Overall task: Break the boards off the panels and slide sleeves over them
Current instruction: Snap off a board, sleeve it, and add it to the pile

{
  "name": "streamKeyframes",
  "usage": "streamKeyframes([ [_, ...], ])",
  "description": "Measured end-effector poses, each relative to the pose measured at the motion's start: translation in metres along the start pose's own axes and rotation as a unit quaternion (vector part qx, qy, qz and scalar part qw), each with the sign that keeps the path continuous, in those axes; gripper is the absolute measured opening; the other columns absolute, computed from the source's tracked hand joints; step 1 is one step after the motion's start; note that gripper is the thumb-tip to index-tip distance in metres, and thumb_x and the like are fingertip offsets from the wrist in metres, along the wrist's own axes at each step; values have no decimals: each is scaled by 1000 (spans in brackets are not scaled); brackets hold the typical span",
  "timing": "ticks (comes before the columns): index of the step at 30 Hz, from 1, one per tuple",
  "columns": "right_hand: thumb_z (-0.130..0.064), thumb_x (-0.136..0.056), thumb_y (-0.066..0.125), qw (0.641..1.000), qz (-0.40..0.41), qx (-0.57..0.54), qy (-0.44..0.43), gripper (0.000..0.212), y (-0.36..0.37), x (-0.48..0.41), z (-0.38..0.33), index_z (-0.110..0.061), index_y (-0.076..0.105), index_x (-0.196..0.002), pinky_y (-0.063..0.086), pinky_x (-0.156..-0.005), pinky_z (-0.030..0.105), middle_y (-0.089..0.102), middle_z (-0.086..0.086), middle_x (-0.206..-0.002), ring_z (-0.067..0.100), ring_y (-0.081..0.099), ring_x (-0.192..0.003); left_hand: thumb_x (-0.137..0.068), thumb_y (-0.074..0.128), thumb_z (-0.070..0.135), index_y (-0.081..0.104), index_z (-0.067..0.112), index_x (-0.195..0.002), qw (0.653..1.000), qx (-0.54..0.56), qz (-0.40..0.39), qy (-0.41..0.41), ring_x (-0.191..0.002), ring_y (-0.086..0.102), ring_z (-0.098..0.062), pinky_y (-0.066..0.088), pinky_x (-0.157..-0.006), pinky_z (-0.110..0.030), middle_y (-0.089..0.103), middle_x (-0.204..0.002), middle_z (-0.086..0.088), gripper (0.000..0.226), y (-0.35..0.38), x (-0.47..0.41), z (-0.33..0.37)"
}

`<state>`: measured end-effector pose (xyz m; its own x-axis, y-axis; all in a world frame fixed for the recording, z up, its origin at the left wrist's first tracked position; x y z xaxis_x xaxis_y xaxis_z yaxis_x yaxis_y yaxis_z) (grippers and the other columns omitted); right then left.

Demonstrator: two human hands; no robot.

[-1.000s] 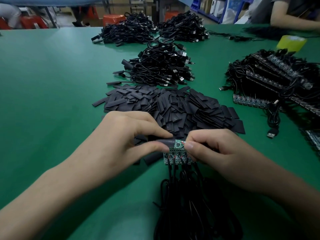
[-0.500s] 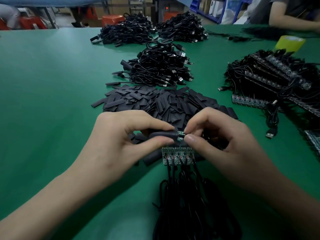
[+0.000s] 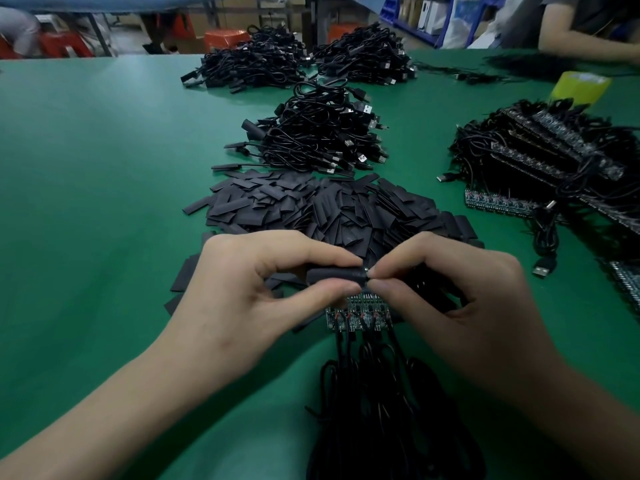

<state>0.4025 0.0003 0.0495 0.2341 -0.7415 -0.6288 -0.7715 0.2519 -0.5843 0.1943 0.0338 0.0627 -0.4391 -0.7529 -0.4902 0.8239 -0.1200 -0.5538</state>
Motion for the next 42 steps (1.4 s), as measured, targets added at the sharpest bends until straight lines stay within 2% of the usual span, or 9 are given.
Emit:
streamKeyframes([
  [5,-31,-92,68,976,-29,-168,134,15,3,2,0,-24,63,-105,53,-65,21,71,-6,-85,13,69,-72,-81,79,30,79,24,-100,999,-14,24,18,-84,71,-3,51,-77,-17,74,-89,17,20,-1,-1,0],
  [10,-24,-97,60,938,-90,-266,205,14,4,-2,1,-17,69,-89,57,-64,26,73,4,-77,18,69,-65,-81,81,26,78,24,-102,996,-45,69,31,-90,68,-8,50,-81,-20,72,-96,8,21,3,1,-3],
  [16,-27,-96,63,952,-64,-231,189,7,10,3,-6,-25,68,-91,56,-63,29,71,1,-78,14,66,-67,-79,81,27,74,28,-112,984,-67,167,-2,-84,65,-7,49,-80,-15,67,-97,9,34,7,6,0],
  [23,-26,-96,61,954,-62,-223,190,9,9,3,-7,-25,69,-93,54,-65,28,72,-2,-80,17,64,-70,-80,81,35,71,20,-121,986,-53,155,-10,-98,69,-13,57,-89,-34,71,-106,6,44,9,6,1],
  [27,-25,-98,59,963,-73,-192,175,12,10,4,-7,-27,71,-96,49,-65,17,72,-9,-81,11,67,-75,-76,82,42,68,19,-127,991,-48,127,-4,-105,68,-15,56,-94,-36,69,-112,5,57,9,6,0],
  [30,-24,-100,55,963,-72,-191,174,17,9,4,-7,-26,71,-94,41,-60,10,65,-14,-74,4,59,-66,-73,84,44,67,20,-128,993,-39,111,-4,-108,67,-17,55,-96,-34,68,-114,5,62,9,6,-1],
  [35,-29,-100,54,958,-86,-205,180,17,8,4,-7,-27,70,-104,56,-77,30,73,-4,-92,18,71,-91,-75,84,37,67,23,-127,994,-17,108,-25,-111,66,-14,52,-97,-25,66,-116,11,56,9,6,-1],
  [39,-26,-97,59,956,-92,-208,185,13,9,4,-7,-27,69,-104,54,-76,27,71,-2,-90,18,68,-87,-76,83,28,66,22,-126,994,-15,105,-16,-112,64,-15,52,-97,-28,64,-118,10,53,10,7,0],
  [42,-25,-98,58,956,-113,-205,179,12,11,4,-8,-24,69,-99,54,-75,37,70,-1,-83,22,68,-82,-77,84,27,67,22,-124,994,-35,101,-6,-111,64,-15,51,-95,-28,64,-115,9,51,11,8,2],
])
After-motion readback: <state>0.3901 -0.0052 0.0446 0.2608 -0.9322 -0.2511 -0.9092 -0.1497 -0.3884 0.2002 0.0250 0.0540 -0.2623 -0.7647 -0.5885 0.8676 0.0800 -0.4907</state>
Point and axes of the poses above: each hand's wrist, its own x-axis away from the middle knuckle, its own y-axis out of the palm, z = x × y, the point moved 1 cm from there along -x, towards the middle knuckle
